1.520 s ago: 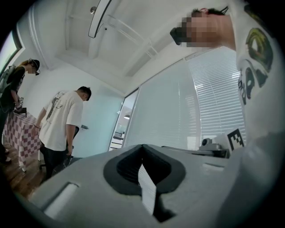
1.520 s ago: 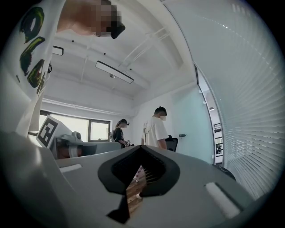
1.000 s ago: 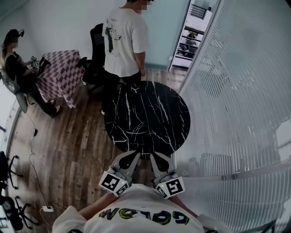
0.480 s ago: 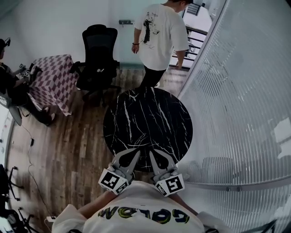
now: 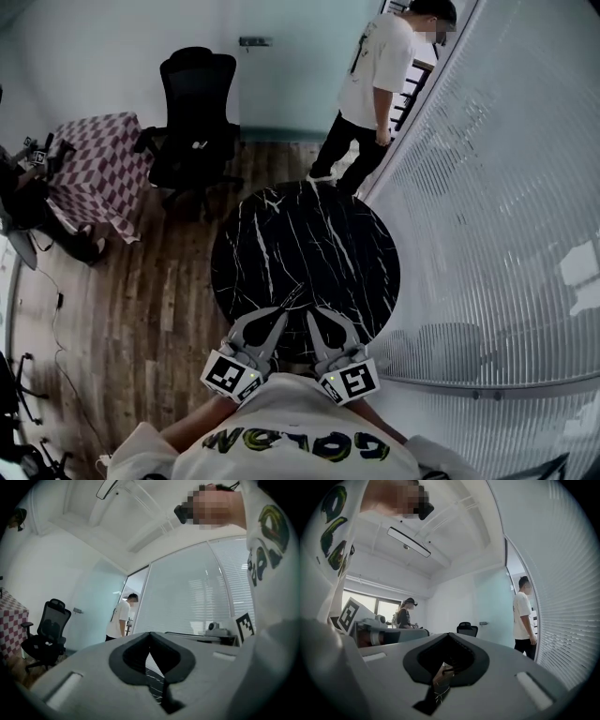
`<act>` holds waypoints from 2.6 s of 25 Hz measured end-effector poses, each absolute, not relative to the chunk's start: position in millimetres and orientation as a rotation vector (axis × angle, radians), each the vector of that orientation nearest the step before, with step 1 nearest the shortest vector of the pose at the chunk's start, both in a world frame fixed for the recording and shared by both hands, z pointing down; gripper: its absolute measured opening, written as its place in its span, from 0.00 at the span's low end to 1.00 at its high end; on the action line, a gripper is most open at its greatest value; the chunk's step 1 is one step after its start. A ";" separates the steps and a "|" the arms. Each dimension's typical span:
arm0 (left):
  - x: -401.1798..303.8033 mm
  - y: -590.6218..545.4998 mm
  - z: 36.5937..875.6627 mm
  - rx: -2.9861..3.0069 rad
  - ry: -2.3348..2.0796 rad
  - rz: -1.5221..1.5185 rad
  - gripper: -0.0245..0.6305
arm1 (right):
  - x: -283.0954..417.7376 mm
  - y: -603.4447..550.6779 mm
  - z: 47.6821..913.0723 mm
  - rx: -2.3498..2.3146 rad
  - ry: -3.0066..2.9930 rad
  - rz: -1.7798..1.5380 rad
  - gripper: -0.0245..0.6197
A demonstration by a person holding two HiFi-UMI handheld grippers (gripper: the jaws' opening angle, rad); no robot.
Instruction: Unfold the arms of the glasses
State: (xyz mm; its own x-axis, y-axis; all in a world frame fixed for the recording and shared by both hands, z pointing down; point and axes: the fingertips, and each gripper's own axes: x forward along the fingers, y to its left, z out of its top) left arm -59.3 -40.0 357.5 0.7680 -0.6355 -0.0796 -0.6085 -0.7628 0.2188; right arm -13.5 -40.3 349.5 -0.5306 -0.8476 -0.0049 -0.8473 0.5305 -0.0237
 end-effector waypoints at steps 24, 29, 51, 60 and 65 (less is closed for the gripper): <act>-6.0 -43.9 372.7 2.728 -0.987 -0.159 0.04 | 47.8 -41.2 364.1 -1.551 2.770 -0.080 0.04; -3.3 -46.9 391.7 2.705 -1.007 -0.113 0.04 | 49.6 -38.9 381.7 -1.533 2.835 -0.077 0.04; 7.2 -117.1 603.8 2.678 -0.865 0.579 0.05 | 42.6 -106.0 600.1 -1.109 3.783 0.518 0.04; 8.2 -131.3 678.2 2.572 -0.763 0.785 0.07 | 36.9 -129.4 682.4 -0.927 4.001 0.532 0.05; 9.5 -135.0 713.8 2.534 -0.722 0.886 0.09 | 36.9 -134.6 723.5 -0.805 4.110 0.520 0.06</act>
State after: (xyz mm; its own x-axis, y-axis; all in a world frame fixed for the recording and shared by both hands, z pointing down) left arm 9.5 -135.0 713.8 0.6729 -0.3457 0.6540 -0.5713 -0.8045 0.1625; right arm 36.9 -134.6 723.5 -0.4186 -0.3821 0.8239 -0.1647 0.9241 0.3449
